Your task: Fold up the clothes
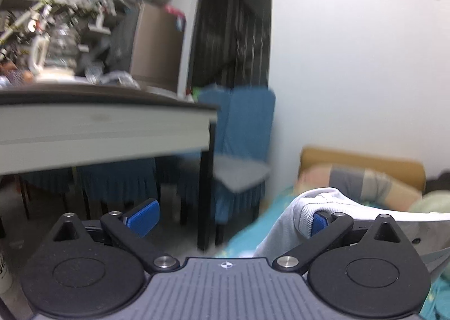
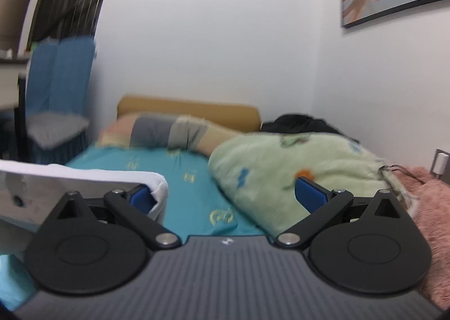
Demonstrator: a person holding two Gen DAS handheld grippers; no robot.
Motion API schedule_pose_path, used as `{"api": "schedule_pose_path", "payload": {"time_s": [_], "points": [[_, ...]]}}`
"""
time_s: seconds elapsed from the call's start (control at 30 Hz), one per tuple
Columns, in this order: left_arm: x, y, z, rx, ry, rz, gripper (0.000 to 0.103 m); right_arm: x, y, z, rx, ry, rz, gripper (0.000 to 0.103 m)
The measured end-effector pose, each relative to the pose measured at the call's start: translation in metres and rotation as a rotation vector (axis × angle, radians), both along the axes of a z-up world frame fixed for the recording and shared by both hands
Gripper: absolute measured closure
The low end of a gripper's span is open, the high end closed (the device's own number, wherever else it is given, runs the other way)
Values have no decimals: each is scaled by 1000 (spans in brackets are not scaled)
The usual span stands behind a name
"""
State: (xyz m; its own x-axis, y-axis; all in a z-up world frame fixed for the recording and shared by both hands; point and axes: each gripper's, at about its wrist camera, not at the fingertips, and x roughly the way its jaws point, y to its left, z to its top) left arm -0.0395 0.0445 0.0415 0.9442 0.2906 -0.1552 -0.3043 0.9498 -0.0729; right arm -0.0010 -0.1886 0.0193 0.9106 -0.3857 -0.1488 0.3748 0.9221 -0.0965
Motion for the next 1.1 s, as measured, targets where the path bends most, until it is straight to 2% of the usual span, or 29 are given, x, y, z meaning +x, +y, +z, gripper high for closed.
{"api": "schedule_pose_path", "payload": {"time_s": [0.07, 0.2, 0.43, 0.57, 0.67, 0.77, 0.87, 0.93, 1.1], "points": [[-11, 8, 30, -45, -40, -3, 0, -20, 0, 30, -3, -58, 21, 0], [-45, 22, 118, -91, -230, -19, 0, -62, 4, 112, -42, -205, 67, 0], [-122, 35, 298, -41, -534, -41, 0, -155, 15, 292, -182, -502, 93, 0], [-168, 28, 372, 0, -598, -94, 0, -209, 12, 370, -224, -611, 69, 0], [-191, 25, 409, -7, -600, -138, 0, -227, 7, 404, -267, -640, 45, 0], [-199, 17, 426, -33, -568, -170, 0, -223, 1, 410, -293, -619, 25, 0], [-187, 8, 415, -46, -522, -166, 0, -207, -4, 400, -294, -572, 20, 0], [-157, 3, 388, -46, -464, -170, 0, -186, -7, 378, -282, -516, 21, 0], [-44, -16, 307, -3, -277, -192, 0, -100, -6, 316, -424, -358, -27, 0]]}}
